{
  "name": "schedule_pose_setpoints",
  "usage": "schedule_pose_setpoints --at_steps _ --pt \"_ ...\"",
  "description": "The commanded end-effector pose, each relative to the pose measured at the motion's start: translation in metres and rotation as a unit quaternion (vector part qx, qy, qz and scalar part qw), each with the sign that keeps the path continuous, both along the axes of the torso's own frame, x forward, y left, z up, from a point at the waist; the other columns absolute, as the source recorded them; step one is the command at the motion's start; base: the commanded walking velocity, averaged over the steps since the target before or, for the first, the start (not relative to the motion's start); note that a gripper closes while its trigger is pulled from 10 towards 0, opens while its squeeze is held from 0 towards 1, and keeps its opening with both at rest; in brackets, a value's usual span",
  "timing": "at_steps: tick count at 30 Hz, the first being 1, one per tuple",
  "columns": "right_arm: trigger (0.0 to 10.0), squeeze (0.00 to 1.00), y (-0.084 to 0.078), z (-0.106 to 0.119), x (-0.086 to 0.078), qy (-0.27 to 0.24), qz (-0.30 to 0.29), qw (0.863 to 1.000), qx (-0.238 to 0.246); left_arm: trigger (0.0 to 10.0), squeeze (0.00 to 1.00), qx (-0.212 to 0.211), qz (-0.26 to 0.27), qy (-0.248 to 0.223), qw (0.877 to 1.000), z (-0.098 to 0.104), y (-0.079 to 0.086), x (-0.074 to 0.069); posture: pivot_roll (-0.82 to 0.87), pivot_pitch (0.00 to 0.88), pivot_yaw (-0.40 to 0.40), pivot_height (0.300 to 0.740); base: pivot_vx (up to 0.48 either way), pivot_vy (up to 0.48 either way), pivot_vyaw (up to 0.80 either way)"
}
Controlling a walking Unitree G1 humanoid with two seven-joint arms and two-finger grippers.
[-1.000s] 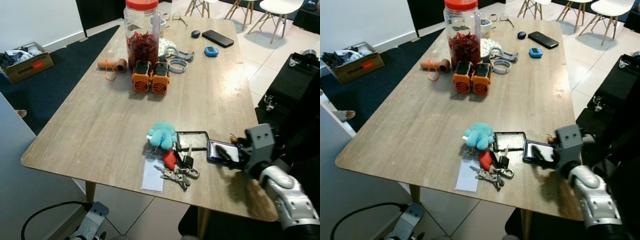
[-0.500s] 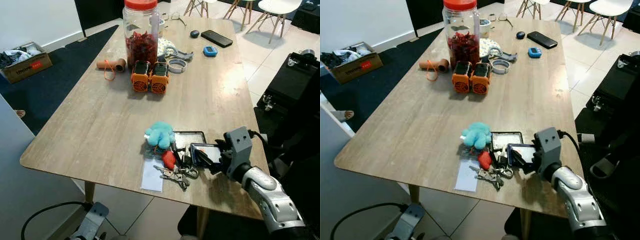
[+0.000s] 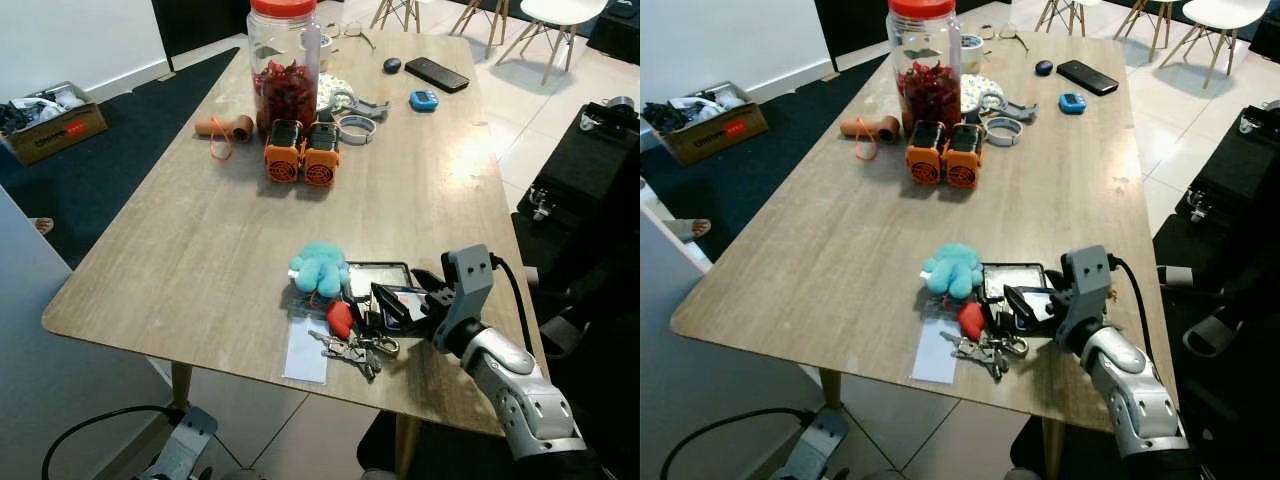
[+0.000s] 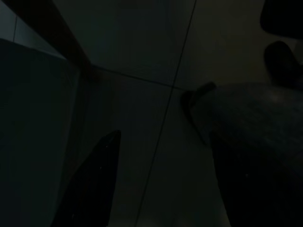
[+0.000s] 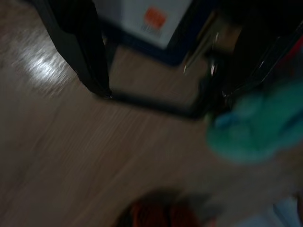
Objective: Hang keys on a hook
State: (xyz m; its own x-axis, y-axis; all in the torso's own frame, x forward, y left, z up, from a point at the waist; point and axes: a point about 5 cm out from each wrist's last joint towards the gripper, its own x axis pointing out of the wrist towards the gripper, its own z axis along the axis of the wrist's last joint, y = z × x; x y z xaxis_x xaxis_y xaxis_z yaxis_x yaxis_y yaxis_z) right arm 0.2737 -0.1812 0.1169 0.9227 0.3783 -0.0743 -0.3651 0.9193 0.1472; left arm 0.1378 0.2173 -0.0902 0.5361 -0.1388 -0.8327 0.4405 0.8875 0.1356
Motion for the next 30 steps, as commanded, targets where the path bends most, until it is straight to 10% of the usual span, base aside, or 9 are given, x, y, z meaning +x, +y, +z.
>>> schedule_pose_setpoints --at_steps 1,15,30 --pt "10.0 0.00 -0.015 0.004 -0.001 -0.019 -0.050 0.999 0.011 10.0 0.00 0.003 -0.004 0.009 1.000 -0.002 0.001 -0.007 0.02 0.089 -0.005 0.740 0.000 0.000 0.00" --pt "10.0 0.00 -0.061 -0.035 -0.023 0.060 -0.202 0.977 -0.017 10.0 0.00 -0.001 0.001 0.010 1.000 -0.003 0.002 -0.010 0.02 0.099 -0.004 0.740 0.000 0.000 0.00" --pt "10.0 0.00 -0.067 -0.022 -0.037 -0.019 -0.243 0.969 0.032 10.0 0.01 0.000 0.011 0.004 1.000 -0.002 0.004 -0.011 0.03 0.108 -0.004 0.740 0.000 0.000 0.00"
